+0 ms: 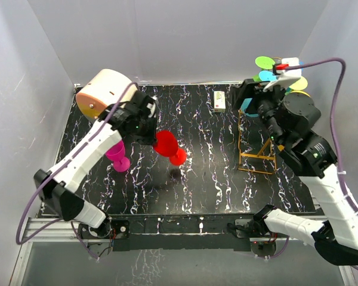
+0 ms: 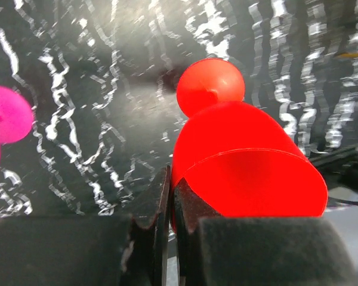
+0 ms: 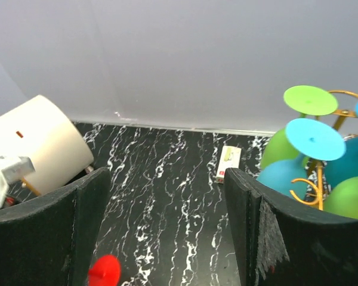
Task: Take the wine glass off the wine glass rack
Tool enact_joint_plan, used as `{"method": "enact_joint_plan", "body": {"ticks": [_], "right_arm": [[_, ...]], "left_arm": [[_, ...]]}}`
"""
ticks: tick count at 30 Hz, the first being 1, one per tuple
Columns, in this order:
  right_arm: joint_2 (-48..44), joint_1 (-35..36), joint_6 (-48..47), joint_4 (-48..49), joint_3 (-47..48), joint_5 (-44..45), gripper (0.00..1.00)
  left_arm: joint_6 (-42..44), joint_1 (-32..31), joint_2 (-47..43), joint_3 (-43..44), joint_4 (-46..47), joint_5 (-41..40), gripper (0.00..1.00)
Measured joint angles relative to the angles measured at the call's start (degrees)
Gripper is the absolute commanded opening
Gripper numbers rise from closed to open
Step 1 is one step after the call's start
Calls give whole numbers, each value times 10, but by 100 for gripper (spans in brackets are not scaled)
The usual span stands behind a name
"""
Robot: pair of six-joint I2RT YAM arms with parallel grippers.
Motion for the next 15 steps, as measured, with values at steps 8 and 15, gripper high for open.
{"method": "enact_joint_plan", "body": {"ticks": [8,15], "right_arm": [[-24,0,-30,0,2,35,75],[-19,0,-38,-10,2,34,75]], "left_arm": [[32,-15,43,-1,-64,-119,0],[45,12,32,-58,-61,-148,0]]}}
